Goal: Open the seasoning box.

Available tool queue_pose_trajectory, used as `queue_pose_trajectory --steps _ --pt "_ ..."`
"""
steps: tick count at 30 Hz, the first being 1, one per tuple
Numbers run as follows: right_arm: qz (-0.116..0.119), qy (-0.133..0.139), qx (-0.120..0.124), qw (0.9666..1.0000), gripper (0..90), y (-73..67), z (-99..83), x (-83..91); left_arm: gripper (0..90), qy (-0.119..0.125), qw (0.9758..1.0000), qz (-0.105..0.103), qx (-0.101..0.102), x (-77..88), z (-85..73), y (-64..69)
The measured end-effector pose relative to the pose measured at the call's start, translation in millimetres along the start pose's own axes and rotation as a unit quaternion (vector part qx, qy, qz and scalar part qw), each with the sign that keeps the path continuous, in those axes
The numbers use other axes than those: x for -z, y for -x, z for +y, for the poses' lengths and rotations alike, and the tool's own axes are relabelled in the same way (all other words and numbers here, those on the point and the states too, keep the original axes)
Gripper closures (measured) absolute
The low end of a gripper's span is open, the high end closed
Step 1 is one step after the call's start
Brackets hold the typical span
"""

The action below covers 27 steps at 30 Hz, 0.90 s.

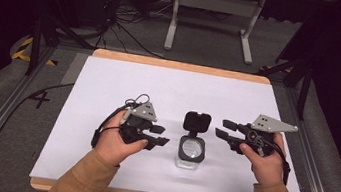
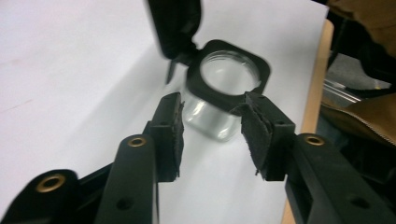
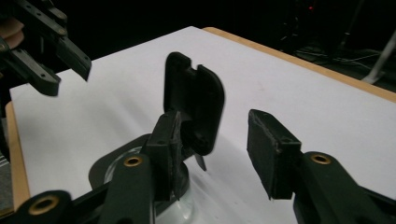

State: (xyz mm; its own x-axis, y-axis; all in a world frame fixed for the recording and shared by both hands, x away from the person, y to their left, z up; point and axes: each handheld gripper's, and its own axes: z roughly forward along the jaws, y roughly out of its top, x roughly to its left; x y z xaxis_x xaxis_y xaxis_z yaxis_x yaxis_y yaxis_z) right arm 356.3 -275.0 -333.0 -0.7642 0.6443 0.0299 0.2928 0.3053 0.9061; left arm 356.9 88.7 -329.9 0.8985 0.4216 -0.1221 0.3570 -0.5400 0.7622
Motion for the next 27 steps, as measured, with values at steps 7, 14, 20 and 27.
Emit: queue_pose_trajectory --steps 7,14,20,27 --pt "-0.035 -0.051 0.011 0.9980 44.7 17.4 -7.1 17.2 48.7 -0.001 0.9985 0.042 0.035 18.3 -20.1 -21.3" --pt "-0.070 -0.088 -0.024 0.9934 42.3 46.2 -34.9 28.8 46.2 -0.032 0.9929 0.093 0.067 19.3 -48.7 -49.8" --pt "-0.086 -0.116 -0.080 0.9862 41.8 79.4 -70.6 25.3 37.8 -0.029 0.9909 0.103 0.082 8.9 -73.3 -76.5" --pt "-0.114 -0.159 -0.080 0.9774 40.8 91.3 -92.6 13.8 33.0 -0.040 0.9848 0.112 0.127 -3.1 -98.3 -101.5"
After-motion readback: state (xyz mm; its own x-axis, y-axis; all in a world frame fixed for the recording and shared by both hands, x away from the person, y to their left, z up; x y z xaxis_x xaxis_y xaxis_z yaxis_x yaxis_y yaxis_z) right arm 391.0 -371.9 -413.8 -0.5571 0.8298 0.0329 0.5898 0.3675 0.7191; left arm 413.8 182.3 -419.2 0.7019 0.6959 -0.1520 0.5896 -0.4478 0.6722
